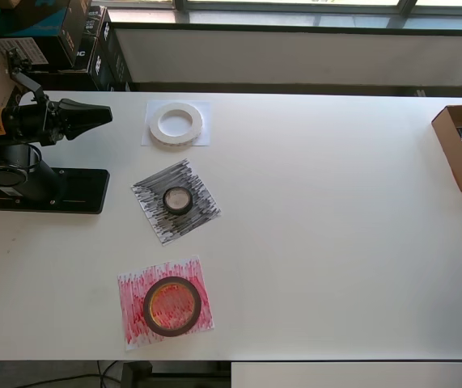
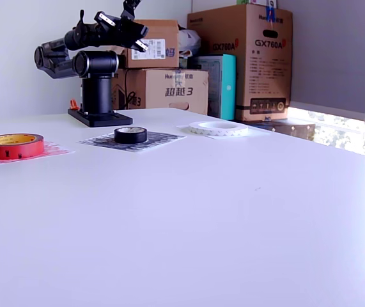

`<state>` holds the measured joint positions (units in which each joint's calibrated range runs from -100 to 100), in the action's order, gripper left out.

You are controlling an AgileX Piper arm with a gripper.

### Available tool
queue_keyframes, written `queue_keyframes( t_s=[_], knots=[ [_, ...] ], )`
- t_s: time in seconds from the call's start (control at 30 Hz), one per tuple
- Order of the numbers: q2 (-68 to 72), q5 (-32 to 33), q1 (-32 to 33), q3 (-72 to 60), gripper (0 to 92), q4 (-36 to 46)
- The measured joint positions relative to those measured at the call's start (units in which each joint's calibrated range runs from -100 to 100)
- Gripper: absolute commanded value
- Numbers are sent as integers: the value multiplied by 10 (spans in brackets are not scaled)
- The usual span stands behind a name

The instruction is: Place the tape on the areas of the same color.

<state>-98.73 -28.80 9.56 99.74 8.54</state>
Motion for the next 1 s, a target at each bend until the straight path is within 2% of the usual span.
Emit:
queue_keyframes(
  t_s=[1.0],
  knots=[
    [0,0,-11,0,5,-12]
  ],
)
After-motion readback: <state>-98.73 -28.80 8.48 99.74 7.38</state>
